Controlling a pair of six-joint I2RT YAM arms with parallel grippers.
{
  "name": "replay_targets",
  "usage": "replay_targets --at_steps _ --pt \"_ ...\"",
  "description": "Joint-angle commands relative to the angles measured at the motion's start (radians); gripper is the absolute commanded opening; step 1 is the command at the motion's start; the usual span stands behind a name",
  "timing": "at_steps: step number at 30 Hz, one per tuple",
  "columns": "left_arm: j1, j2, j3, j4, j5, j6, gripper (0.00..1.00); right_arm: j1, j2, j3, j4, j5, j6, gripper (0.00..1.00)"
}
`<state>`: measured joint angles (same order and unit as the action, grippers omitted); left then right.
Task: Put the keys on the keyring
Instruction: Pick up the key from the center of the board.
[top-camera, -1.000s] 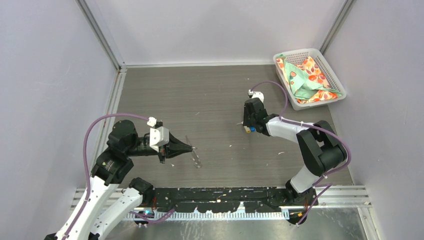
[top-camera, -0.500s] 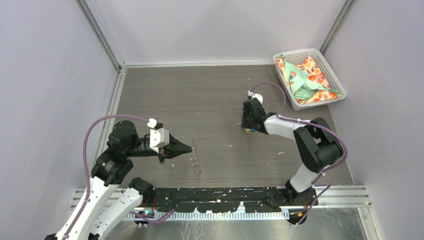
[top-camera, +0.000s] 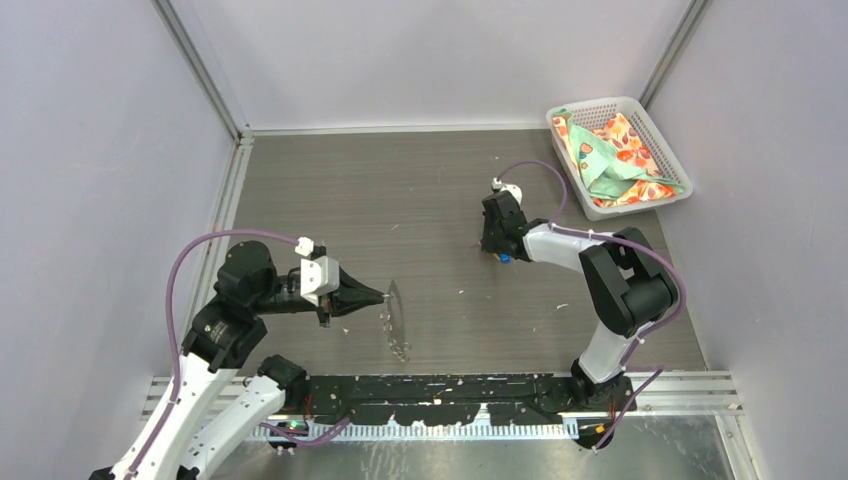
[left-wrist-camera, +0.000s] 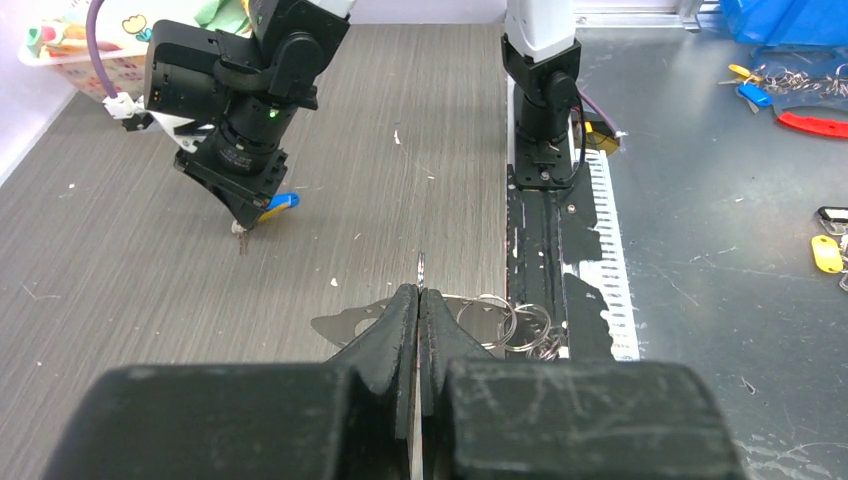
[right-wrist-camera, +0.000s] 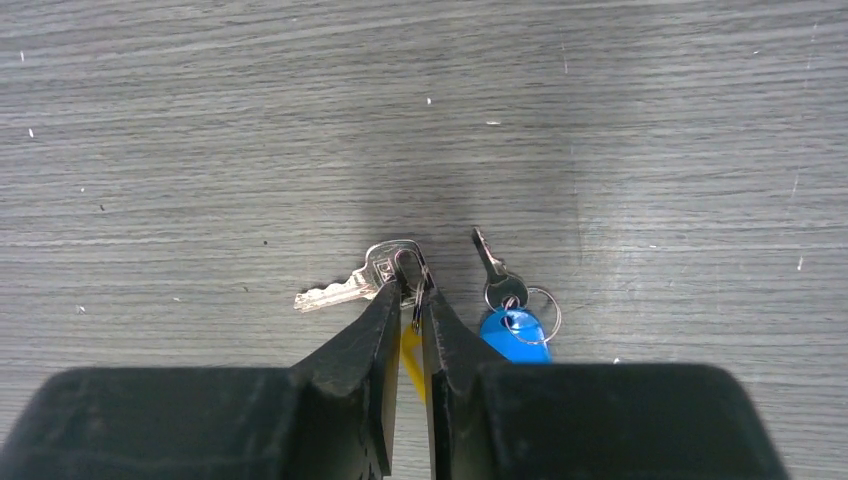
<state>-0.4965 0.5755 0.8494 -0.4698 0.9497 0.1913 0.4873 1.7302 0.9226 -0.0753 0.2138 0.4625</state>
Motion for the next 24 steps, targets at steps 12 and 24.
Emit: replay_targets --at_steps 12,24 --pt "-0.002 0.001 0.027 0.018 -0.003 -0.005 0.00 0.043 -0.103 -0.049 0.110 -0.015 -0.109 0.01" --pt "-0.002 -0.013 -0.039 0.054 -0.119 -0.009 0.00 0.145 -0.570 -0.293 0.218 -0.311 -0.209 0.01"
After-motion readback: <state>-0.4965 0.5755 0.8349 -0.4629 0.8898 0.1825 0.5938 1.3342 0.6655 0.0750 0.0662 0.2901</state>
